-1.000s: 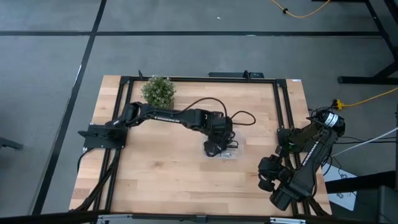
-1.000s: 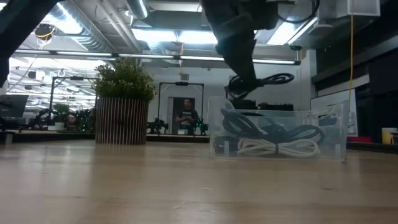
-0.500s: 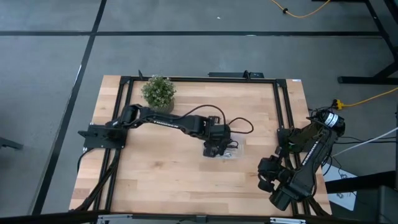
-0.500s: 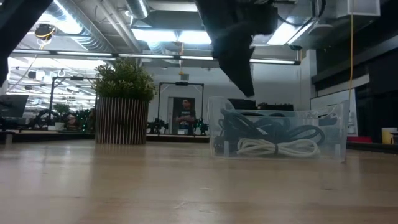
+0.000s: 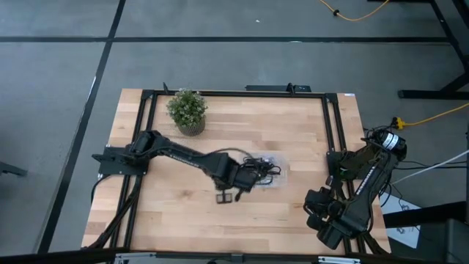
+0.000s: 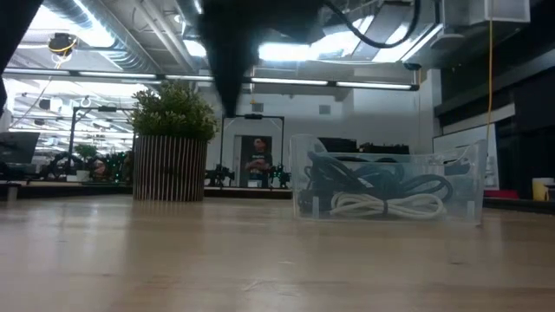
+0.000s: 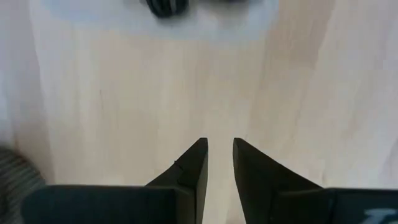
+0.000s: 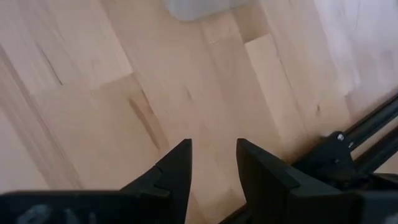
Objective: Pick and place USB-C Cables
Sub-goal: Return to Home Position
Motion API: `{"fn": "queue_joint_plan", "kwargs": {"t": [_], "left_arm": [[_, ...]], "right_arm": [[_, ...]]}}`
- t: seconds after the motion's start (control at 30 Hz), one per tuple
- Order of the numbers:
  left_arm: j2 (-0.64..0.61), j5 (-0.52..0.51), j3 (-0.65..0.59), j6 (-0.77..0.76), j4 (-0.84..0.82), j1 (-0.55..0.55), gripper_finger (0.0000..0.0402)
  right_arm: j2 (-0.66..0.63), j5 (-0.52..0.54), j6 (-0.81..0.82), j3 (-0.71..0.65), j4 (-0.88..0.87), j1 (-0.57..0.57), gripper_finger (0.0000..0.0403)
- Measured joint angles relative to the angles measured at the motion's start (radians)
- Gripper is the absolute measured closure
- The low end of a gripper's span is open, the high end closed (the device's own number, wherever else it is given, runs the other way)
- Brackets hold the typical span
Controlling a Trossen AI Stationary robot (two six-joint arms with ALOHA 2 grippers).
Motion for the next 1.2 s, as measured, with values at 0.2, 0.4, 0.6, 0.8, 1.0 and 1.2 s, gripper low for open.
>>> {"fn": "queue_joint_plan", "kwargs": {"t": [0.2,0.4,0.6,0.8,1.0,1.2], "left_arm": [[0.0,-0.072,0.001,0.022,-0.256,-0.094,0.0333],[-0.045,-0.239,-0.005,0.104,-0.263,-0.15,0.0333],[-0.204,-0.418,-0.106,0.151,-0.26,-0.12,0.0333],[-0.441,-0.563,-0.344,0.066,-0.126,-0.031,0.0333],[-0.716,-0.696,-0.666,0.069,0.237,0.072,0.0333],[-0.948,-0.684,-0.863,0.258,0.603,0.197,0.0333]], "right_arm": [[0.0,0.335,0.0,0.0,0.048,0.005,0.0273],[0.0,0.631,-0.002,0.0,0.064,-0.02,0.0273],[0.0,0.774,0.0,0.0,0.022,-0.124,0.0273],[0.0,0.859,-0.006,0.0,-0.092,-0.283,0.0273],[-0.005,0.91,-0.187,-0.001,-0.089,-0.468,0.0273],[-0.041,0.901,-0.264,-0.002,-0.085,-0.679,0.0273]]}}
